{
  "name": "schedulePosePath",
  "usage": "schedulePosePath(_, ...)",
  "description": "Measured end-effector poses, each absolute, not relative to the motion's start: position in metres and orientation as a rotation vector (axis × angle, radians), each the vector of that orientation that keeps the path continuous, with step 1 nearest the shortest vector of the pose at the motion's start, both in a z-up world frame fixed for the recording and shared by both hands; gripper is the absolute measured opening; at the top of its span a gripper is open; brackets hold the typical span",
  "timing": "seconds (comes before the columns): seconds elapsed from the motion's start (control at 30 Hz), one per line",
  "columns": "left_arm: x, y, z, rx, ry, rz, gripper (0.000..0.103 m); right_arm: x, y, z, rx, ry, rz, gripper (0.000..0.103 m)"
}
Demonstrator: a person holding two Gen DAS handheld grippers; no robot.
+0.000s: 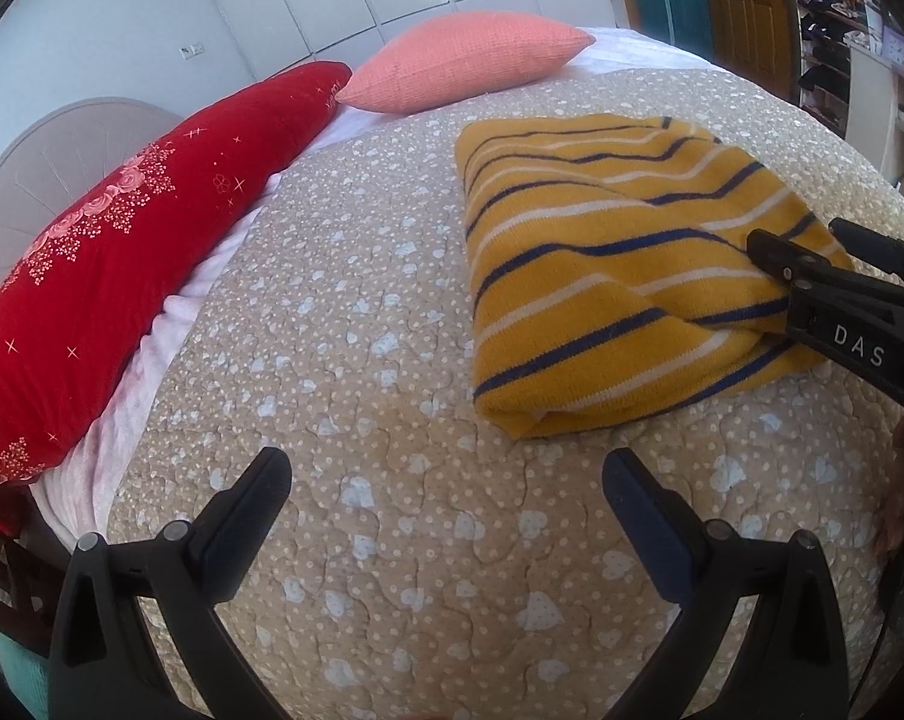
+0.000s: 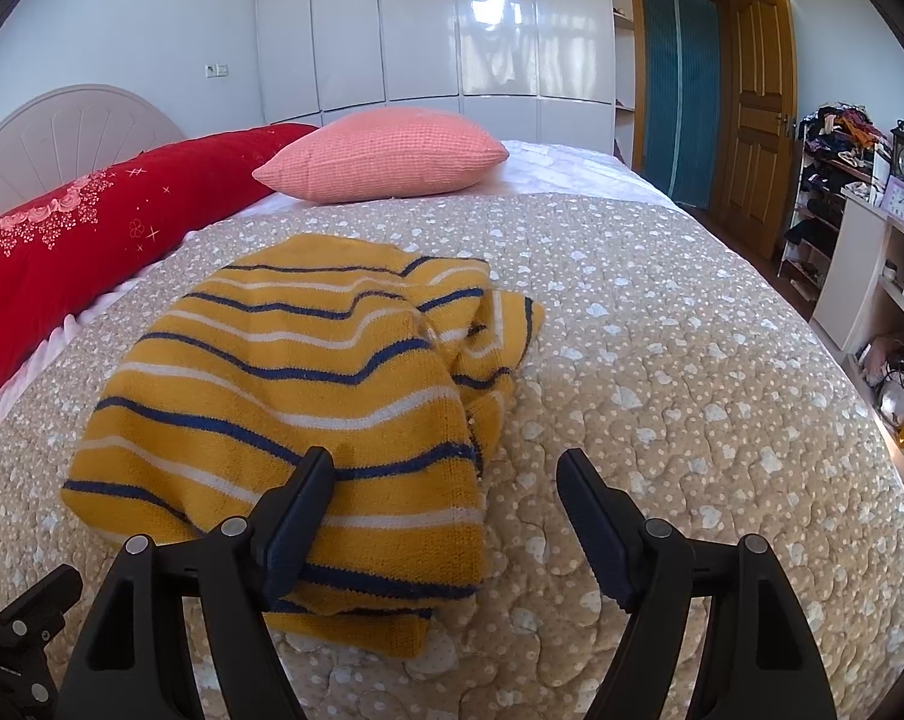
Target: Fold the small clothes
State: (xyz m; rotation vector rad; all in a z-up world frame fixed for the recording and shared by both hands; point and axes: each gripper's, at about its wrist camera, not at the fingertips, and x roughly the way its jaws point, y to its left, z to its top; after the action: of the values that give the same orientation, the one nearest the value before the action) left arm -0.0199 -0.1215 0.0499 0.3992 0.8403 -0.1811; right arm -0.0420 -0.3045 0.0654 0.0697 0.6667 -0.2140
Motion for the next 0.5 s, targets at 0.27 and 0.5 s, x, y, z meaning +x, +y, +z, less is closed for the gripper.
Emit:
schedulePosePath(0.27, -0.0178, -0.1229, 0.0440, 0.401, 0.856, -0.187, 0.103, -0.0396, -0.3052, 0.0638, 0.073, 0.678, -0.202, 0.081)
schedulePosePath(0.5, -0.0197, -0.1246, 0.0442, 0.403, 0.853, -0.193, 0.103, -0.0393, -0.3061, 0.0643, 0.076, 0.675, -0.202, 0.081)
